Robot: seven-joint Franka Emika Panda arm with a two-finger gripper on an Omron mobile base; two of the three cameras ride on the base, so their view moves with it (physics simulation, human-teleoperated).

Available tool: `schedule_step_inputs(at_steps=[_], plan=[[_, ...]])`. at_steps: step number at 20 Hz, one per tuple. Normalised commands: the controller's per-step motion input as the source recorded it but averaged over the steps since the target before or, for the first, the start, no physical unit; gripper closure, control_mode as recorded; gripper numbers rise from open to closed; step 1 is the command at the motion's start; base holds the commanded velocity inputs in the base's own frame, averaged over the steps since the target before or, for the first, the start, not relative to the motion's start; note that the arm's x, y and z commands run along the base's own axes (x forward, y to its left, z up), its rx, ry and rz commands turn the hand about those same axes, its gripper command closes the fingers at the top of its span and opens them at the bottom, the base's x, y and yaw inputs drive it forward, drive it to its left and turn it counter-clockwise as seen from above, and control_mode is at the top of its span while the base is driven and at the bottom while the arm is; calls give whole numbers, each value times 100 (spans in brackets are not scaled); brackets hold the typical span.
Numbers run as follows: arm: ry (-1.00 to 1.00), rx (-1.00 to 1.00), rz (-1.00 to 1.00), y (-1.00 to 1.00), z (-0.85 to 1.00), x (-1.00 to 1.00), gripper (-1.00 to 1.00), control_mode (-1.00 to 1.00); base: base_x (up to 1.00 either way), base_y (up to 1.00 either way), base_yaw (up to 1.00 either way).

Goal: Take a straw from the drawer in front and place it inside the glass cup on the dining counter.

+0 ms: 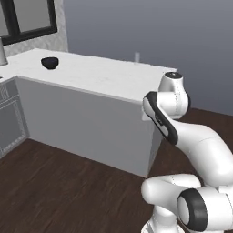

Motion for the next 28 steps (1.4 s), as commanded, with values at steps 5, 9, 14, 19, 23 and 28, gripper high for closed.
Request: schedule_step_inputs(at_steps=[5,9,14,19,23,28], plan=[[0,0,0,0,0,0,100,100,25,-100,13],[0,0,0,0,0,0,100,100,43,-100,21],[0,0,0,0,0,0,100,100,72,-100,25],[0,0,0,0,0,0,100,100,76,-98,32],[0,0,0,0,0,0,100,100,57,-98,36],[0,0,0,0,0,0,100,100,33,-100,36]])
